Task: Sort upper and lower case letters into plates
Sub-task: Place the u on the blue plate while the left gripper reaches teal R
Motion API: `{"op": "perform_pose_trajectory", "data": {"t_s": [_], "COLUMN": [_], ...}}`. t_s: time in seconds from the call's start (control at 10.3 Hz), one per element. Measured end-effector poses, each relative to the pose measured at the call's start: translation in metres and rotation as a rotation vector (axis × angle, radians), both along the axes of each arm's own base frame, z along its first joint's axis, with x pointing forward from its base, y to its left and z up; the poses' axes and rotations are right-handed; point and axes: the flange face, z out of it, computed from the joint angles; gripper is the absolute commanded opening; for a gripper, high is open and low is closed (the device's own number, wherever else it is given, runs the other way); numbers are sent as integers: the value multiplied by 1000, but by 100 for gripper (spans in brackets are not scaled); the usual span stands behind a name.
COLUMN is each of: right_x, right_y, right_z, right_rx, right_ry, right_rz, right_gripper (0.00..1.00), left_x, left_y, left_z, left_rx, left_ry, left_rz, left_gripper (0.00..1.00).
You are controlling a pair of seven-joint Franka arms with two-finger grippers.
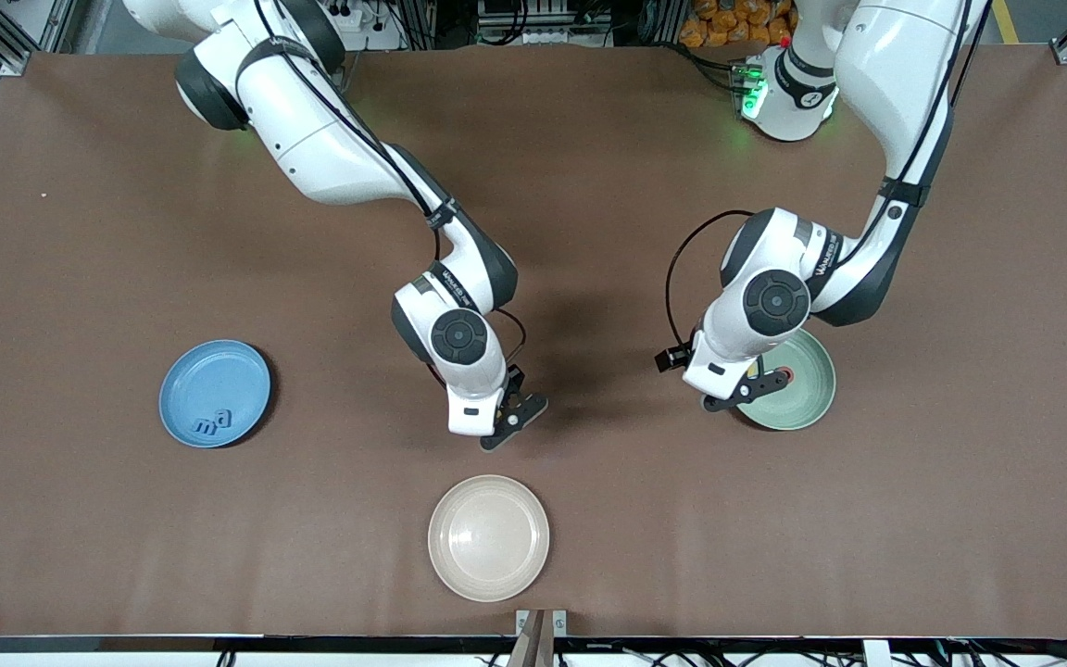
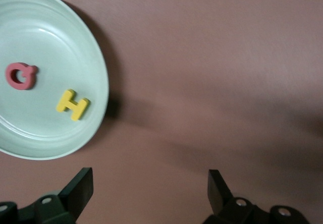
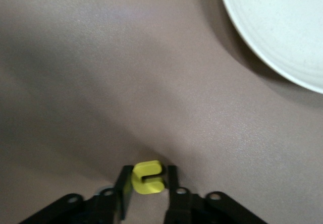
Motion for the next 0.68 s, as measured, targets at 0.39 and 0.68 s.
{"op": "perform_pose_trajectory", "data": {"t_s": [0.39, 0.68], "right_x": [6, 32], "right_y": [-1, -52], "right_z": [11, 75], "right_rx": [10, -56], "right_ry": [-16, -5], "right_rz": [1, -115], "right_gripper": [0, 0], "left_x": [23, 17], "left_y": [23, 9], "left_z": [20, 15], "left_rx": [-14, -12], "left_ry": [-37, -22], "left_rz": [43, 14], "left_gripper": [100, 100]}}
